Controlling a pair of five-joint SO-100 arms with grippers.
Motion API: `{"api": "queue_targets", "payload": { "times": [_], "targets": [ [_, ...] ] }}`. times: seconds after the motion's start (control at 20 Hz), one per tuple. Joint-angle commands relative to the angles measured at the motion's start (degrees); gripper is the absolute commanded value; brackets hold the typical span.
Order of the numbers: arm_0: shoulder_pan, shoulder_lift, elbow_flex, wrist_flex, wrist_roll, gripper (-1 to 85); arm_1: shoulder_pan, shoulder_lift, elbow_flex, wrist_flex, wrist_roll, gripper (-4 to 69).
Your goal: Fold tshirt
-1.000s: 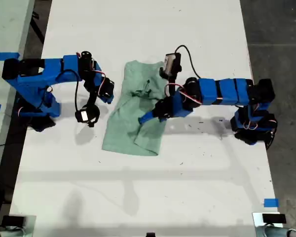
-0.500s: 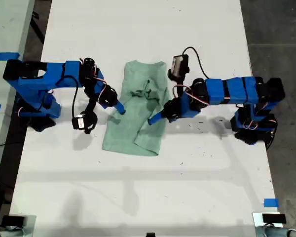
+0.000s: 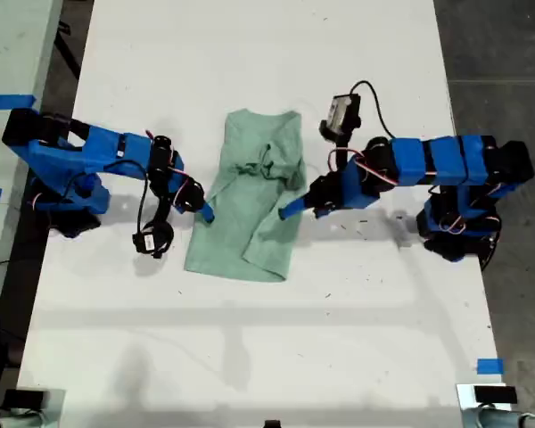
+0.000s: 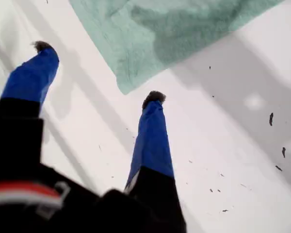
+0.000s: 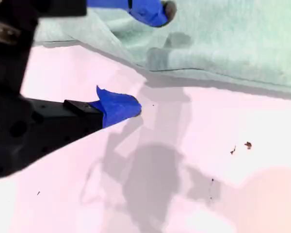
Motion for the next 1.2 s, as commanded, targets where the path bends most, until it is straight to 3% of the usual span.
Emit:
{"api": "queue_targets", "payload": {
  "times": [0.0,0.1,0.25,0.55,0.85,1.15],
  "targets": [
    [-0.5,2.3,3.3,-7.1,-0.7,20.1,0.5,7.1,2.3,-2.5,1.1,31.8],
    [-0.4,0.4,3.5,-9.1,-0.7,18.5,0.8,9.8,5.2,-4.0,1.5,31.1],
    [-0.3,-2.5,3.6,-13.0,-0.4,0.1,1.1,11.9,7.2,-4.7,1.5,30.5],
    [-0.2,-7.7,1.4,-14.9,-1.6,0.0,1.0,12.2,8.7,-5.4,1.9,30.5],
    [-0.8,-4.1,-15.4,7.7,-3.0,0.0,0.8,12.5,9.7,-6.3,2.2,30.2],
    [-1.1,-16.3,-43.4,22.4,-2.1,0.0,1.0,13.2,10.2,-6.4,2.3,30.1]
  ]
}}
